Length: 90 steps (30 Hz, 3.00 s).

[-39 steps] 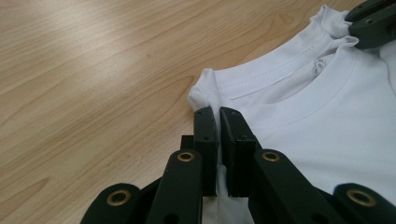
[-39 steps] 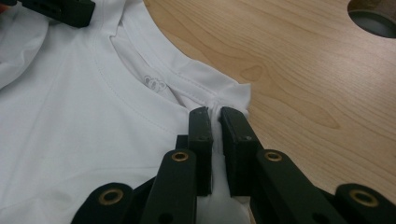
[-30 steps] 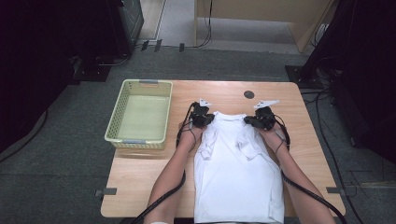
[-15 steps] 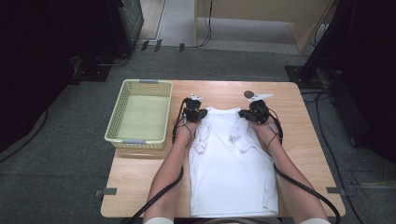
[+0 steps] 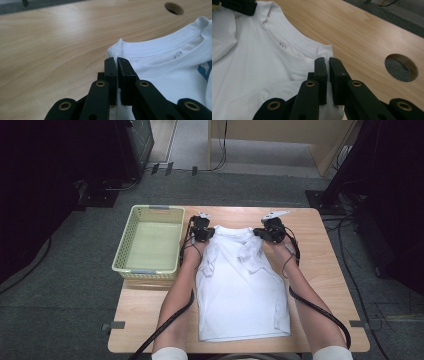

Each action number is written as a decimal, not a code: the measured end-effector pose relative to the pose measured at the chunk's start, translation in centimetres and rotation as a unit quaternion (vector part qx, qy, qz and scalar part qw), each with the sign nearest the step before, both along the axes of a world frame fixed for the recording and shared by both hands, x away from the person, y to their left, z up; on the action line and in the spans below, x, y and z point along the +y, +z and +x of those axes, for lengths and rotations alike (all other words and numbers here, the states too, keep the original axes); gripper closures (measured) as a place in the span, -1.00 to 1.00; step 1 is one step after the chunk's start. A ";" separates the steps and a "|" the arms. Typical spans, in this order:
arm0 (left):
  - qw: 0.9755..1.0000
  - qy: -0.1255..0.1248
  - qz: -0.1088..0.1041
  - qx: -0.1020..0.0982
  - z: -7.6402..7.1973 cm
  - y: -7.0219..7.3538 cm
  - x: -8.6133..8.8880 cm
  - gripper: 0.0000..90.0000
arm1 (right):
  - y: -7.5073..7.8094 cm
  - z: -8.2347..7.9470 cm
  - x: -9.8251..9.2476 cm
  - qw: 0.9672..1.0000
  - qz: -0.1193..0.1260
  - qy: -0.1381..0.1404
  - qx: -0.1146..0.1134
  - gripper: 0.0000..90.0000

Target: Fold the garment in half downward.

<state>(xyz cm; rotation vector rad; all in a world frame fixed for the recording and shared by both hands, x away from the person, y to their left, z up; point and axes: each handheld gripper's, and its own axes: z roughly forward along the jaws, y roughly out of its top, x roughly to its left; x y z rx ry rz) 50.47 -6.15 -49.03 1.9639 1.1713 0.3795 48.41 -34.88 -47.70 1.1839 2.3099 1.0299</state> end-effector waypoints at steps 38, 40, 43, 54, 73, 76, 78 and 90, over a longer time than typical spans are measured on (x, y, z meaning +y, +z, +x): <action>1.000 -0.020 0.012 -0.002 -7.2 0.7 -0.1 0.95 | 0.8 -6.1 0.5 0.999 -0.019 0.033 0.000 0.93; 1.000 -0.022 0.017 -0.005 -7.6 0.6 0.0 0.95 | 0.7 -6.5 0.4 0.999 -0.020 0.034 0.001 0.93; 0.999 -0.028 0.014 -0.007 -8.2 0.6 0.2 0.95 | 0.3 -7.1 0.3 0.999 -0.018 0.032 0.007 0.93; 0.999 -0.041 0.002 -0.008 -10.3 0.0 0.3 0.95 | -0.5 -9.3 -0.3 0.999 -0.016 0.043 0.011 0.93; 0.998 -0.057 0.003 -0.018 -14.0 -0.5 0.6 0.95 | -1.1 -12.5 -0.7 0.998 0.003 0.055 0.018 0.92; 0.998 -0.057 -0.002 -0.012 -14.6 -0.8 0.9 0.95 | -1.3 -13.0 -0.8 0.998 0.003 0.059 0.018 0.92; 0.998 -0.057 -0.006 -0.012 -14.9 -0.9 0.9 0.95 | -1.5 -13.3 -0.8 0.998 0.004 0.060 0.021 0.92; 0.998 -0.066 0.004 -0.003 -16.9 -2.2 1.1 0.95 | -3.3 -15.1 -0.7 0.997 0.008 0.070 0.036 0.92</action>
